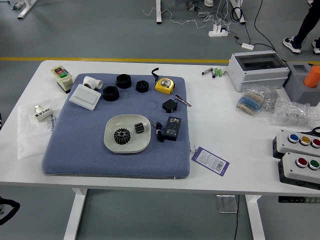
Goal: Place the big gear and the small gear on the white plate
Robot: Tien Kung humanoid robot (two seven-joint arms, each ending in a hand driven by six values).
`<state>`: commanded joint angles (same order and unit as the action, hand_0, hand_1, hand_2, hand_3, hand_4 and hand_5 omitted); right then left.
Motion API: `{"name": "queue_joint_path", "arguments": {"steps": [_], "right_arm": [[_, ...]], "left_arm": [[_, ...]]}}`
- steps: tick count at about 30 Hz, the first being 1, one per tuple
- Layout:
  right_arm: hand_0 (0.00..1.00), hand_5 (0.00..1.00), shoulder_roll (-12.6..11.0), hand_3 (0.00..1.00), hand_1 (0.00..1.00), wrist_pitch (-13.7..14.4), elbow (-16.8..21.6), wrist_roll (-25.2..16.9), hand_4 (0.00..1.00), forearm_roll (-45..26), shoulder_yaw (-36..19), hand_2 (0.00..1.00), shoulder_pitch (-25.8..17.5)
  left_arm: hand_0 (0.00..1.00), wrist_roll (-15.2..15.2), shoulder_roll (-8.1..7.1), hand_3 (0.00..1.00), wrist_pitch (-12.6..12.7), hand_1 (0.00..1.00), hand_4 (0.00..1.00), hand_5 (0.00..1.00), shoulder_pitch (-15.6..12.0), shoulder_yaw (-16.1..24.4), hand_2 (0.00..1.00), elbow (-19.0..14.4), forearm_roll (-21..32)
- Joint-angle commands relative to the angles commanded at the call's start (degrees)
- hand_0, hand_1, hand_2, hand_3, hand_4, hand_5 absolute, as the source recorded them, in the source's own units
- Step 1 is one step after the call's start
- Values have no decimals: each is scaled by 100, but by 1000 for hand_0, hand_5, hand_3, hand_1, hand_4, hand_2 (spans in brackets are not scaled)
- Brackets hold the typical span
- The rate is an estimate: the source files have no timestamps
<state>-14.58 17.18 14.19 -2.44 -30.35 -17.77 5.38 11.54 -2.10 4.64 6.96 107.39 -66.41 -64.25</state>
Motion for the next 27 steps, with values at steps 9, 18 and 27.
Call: {"name": "queue_joint_path", "arguments": {"steps": [9, 18, 27], "right_arm": [[687, 677, 2, 560, 690, 2, 1, 4, 790, -2, 6, 723, -9], [686, 677, 8, 560, 689, 12, 5, 1, 790, -19, 43, 723, -54], [687, 677, 17, 560, 689, 19, 6, 1, 790, -32, 84, 723, -85]], "left_arm": [[725, -926, 3, 711, -1713, 726, 808, 577, -27, -237, 808, -280, 1004], [822, -1293, 42, 832, -2180, 845, 870, 899, -84, -426, 875, -443, 822], [837, -1324, 66, 836, -2211, 864, 870, 891, -112, -416, 893, -501, 378]]}}
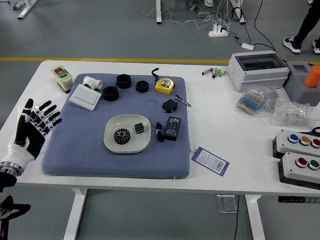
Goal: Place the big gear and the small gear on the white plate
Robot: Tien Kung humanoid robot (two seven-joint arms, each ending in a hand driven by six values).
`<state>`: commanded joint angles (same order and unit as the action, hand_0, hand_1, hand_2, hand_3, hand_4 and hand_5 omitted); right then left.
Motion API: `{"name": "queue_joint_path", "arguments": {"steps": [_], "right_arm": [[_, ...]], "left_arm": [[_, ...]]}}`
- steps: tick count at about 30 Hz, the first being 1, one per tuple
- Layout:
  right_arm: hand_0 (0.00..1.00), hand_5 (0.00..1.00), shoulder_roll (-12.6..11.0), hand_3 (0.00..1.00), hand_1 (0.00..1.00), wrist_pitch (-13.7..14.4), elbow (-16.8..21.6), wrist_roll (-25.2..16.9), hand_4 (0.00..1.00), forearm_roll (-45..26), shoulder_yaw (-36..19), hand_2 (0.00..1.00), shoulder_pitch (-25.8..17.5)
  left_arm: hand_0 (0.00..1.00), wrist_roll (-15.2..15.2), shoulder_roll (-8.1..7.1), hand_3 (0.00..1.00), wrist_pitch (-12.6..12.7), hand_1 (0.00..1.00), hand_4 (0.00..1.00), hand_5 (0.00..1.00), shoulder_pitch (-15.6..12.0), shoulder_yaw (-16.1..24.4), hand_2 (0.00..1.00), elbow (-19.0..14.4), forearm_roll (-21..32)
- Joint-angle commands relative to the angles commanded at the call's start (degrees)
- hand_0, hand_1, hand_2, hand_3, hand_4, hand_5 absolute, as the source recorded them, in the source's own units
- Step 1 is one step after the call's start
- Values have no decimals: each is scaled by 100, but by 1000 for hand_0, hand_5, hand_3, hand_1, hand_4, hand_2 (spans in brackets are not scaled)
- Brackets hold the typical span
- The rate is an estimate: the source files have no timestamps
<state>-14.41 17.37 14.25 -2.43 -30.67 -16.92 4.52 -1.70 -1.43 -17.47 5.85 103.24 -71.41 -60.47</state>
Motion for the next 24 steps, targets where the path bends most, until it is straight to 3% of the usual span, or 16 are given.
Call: {"name": "queue_joint_path", "arguments": {"steps": [7, 13, 14, 24], "right_arm": [[691, 678, 1, 560, 690, 5, 7, -8, 790, 13, -5, 723, -7], [699, 678, -9, 560, 689, 7, 7, -17, 790, 21, -47, 723, 9], [693, 678, -10, 560, 688, 8, 6, -18, 790, 24, -53, 723, 12], [690, 678, -32, 560, 686, 13, 2, -21, 790, 42, -120, 724, 57]], "left_arm": [[843, 52, 21, 838, 23, 868, 875, 899, -17, -13, 893, -5, -81], [843, 278, 43, 873, 179, 873, 871, 924, -4, -66, 901, -13, -44], [846, 292, 44, 918, 186, 876, 871, 922, -1, -67, 917, -16, -44], [848, 338, 52, 915, 186, 875, 874, 925, 38, -45, 915, -20, -122]]}}
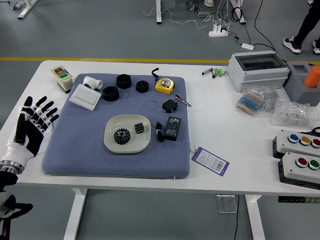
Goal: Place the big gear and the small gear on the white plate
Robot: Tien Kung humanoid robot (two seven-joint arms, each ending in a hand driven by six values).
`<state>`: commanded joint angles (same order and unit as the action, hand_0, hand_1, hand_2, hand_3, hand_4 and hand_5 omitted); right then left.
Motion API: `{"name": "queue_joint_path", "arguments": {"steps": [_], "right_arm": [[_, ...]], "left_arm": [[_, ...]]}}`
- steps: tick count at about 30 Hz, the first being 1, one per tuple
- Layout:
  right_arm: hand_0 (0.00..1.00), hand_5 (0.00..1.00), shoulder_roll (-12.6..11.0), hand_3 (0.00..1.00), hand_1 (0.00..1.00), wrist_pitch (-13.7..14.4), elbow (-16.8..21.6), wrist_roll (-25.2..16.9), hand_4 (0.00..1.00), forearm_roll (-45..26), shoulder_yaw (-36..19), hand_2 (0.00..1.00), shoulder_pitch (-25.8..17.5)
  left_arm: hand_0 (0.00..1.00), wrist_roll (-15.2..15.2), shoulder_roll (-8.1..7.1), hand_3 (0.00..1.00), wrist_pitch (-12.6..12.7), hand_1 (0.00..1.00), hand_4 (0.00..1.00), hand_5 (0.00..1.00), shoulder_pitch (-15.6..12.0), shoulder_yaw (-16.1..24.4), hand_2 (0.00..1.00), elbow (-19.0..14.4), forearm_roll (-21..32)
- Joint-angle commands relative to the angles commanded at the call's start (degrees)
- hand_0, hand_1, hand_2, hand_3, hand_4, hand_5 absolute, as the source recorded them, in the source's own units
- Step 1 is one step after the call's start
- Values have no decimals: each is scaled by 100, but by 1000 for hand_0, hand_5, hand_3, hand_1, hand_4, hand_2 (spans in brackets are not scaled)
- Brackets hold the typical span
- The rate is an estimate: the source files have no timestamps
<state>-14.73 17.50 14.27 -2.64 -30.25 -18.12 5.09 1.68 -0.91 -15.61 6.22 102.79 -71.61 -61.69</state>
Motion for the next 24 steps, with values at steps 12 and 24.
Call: {"name": "queue_joint_path", "arguments": {"steps": [12, 24], "right_arm": [[693, 678, 1, 561, 684, -3, -1, 5, 789, -4, 9, 724, 15], [693, 678, -5, 560, 684, 3, -4, 4, 790, 6, 20, 723, 20]], "left_arm": [[850, 6, 19, 919, -11, 874, 875, 922, 14, 23, 915, 9, -78], [853, -7, 58, 919, -25, 869, 875, 922, 25, 70, 920, 79, -119]]}}
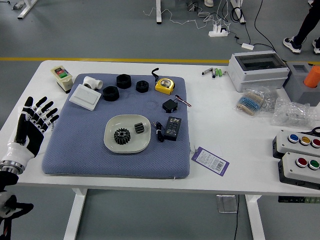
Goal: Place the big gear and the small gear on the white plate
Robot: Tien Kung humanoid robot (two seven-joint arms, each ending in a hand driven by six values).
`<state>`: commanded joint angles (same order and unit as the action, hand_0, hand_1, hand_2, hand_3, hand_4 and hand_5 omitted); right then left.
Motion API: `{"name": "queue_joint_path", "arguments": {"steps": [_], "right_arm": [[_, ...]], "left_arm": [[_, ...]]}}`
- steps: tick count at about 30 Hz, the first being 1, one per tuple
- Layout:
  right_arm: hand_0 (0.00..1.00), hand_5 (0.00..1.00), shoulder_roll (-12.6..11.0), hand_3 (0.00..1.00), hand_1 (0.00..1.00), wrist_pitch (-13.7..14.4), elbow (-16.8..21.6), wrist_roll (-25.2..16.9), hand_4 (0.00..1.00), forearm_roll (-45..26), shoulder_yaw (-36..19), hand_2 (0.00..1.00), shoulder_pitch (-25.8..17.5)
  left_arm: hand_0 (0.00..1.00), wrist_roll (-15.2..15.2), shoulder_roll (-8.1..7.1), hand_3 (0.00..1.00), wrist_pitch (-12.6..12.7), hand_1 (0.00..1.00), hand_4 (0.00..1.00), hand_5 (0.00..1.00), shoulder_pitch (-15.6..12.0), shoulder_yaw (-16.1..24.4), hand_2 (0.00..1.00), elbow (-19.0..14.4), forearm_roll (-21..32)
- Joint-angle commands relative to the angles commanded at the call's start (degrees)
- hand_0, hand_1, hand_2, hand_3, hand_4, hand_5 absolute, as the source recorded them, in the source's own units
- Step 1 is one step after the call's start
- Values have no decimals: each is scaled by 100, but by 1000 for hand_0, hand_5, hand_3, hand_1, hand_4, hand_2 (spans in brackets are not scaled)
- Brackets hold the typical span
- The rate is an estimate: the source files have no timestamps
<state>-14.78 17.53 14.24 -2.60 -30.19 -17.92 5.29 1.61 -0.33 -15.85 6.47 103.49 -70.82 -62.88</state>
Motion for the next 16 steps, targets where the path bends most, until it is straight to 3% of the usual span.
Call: {"name": "queue_joint_path", "arguments": {"steps": [16], "right_arm": [[693, 678, 10, 559, 685, -2, 3, -3, 789, -17, 16, 723, -23]], "left_arm": [[851, 1, -10, 919, 9, 864, 876, 916, -19, -36, 920, 43, -46]]}}
